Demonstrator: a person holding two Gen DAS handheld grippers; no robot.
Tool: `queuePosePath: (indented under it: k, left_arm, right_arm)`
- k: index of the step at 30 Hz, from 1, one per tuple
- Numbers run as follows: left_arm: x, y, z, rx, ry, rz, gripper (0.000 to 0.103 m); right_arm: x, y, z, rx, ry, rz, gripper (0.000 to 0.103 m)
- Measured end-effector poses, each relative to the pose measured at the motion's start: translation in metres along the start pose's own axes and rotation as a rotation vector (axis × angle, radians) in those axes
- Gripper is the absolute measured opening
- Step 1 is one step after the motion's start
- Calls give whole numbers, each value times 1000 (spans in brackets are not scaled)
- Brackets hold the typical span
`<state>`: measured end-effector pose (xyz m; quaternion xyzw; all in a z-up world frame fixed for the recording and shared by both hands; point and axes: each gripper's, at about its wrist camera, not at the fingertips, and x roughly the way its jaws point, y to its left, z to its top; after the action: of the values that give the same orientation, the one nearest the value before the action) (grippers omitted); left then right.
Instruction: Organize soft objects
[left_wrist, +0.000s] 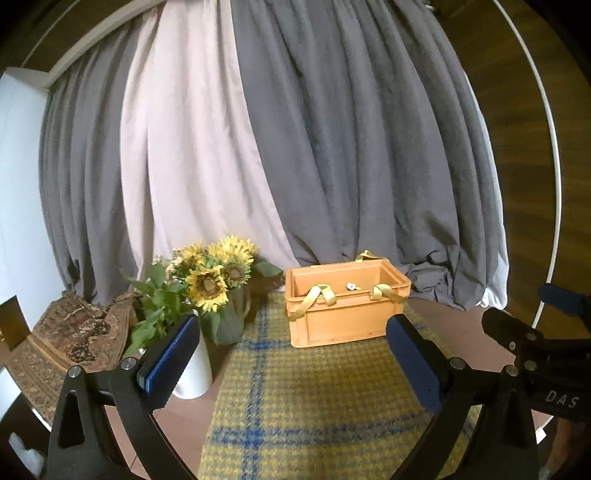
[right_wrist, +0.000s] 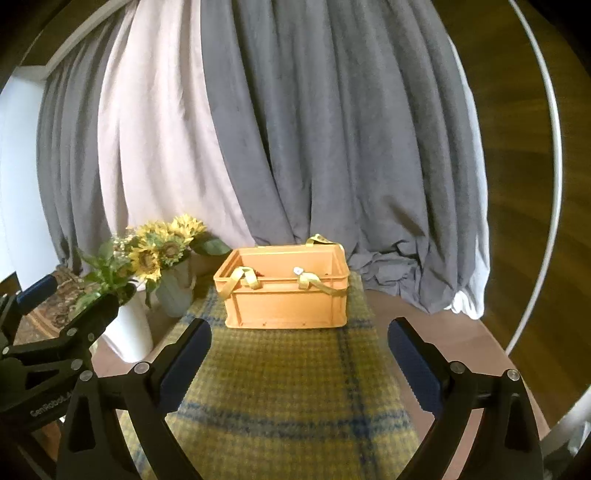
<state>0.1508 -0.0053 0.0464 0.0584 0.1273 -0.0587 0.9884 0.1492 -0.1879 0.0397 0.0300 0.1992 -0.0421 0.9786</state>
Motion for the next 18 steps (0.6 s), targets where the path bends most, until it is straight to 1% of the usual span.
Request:
queuePosePath:
  k: [9, 13, 18]
  left_arm:
    - [-52, -4, -12, -4, -28, -6, 103]
    - [-71, -2, -16, -3, -39, -2, 103]
    - [-86, 4, -20, -9, -32, -5, 103]
  right_arm:
    - [-53, -4, -19, 1, -12, 5, 99]
    - [-67, -6, -24, 7, -17, 5, 99]
    - [-85, -3, -29, -1, -31, -5, 99]
